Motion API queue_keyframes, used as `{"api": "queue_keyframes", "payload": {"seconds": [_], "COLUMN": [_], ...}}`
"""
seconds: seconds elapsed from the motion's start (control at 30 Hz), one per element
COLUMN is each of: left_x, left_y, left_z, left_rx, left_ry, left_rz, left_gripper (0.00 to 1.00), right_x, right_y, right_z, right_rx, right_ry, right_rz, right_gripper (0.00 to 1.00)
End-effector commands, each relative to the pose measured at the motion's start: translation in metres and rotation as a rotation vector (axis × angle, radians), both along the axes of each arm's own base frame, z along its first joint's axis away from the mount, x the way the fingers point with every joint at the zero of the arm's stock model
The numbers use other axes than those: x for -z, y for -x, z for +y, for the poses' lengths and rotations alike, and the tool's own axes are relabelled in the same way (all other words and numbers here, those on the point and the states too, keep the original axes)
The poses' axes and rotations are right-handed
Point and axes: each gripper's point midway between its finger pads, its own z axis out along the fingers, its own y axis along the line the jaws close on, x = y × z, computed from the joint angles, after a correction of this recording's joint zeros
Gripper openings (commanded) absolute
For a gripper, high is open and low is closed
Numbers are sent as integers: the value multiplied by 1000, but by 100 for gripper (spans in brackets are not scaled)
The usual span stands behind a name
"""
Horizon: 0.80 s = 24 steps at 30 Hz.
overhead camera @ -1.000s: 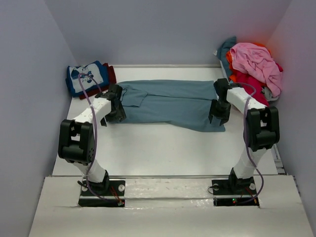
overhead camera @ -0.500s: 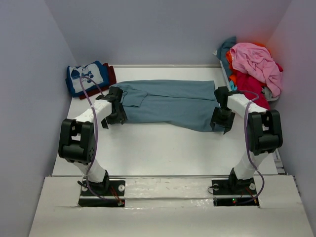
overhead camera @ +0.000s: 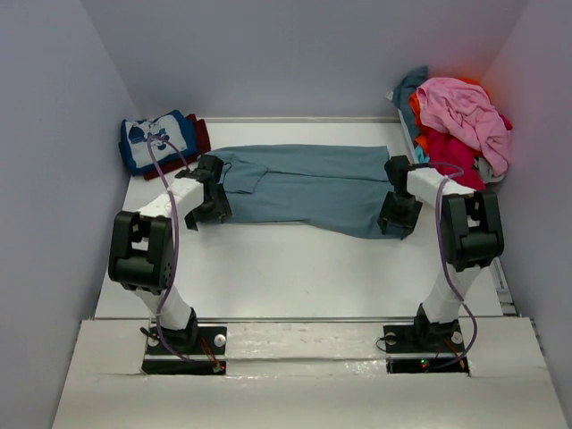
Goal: Fold and stack the t-shirts
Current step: Grap the side of the flattened tshirt closest away from the robot with both arms
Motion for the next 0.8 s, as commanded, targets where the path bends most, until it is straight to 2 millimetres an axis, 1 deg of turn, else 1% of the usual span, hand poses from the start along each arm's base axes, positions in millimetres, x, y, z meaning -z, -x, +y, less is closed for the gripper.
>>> {"api": "queue_keyframes", "payload": {"seconds": [0.0, 0.1, 0.3, 0.4, 0.43, 0.57, 0.6, 0.63, 0.7, 0.73, 0.77], "left_x": [-7, -3, 15, 19, 21, 28, 27, 29, 29, 29, 28], "left_y": [-10, -9, -6, -6, -9, -18, -23, -25, -30, -34, -37], "left_z": [1, 4, 6, 5, 4, -2, -4, -4, -6, -7, -7], "left_rx": [3, -6, -25, -30, -29, -20, -19, -19, -17, -16, -19], "left_ry": [-10, -25, -35, -28, -23, 3, 8, 9, 11, 14, 12], "left_rz": [-29, -22, -2, -5, -15, -32, -43, -40, -45, -50, -54], "left_gripper": [86, 86, 85, 84, 83, 79, 75, 68, 62, 39, 30], "right_x": [-3, 1, 7, 6, 3, -1, -2, -3, -4, -5, -5], "right_y": [-24, -22, -21, -23, -25, -29, -30, -30, -30, -29, -29], "right_z": [3, 3, 5, 6, 6, 7, 7, 7, 7, 7, 7], "right_rx": [-12, -16, -28, -34, -38, -47, -48, -52, -53, -55, -55], "right_ry": [-10, -10, -22, -24, -26, -29, -29, -31, -32, -33, -34], "right_rz": [-66, -57, -54, -57, -65, -76, -79, -79, -79, -82, -83], "right_gripper": [61, 59, 48, 43, 41, 41, 41, 41, 40, 40, 40]}}
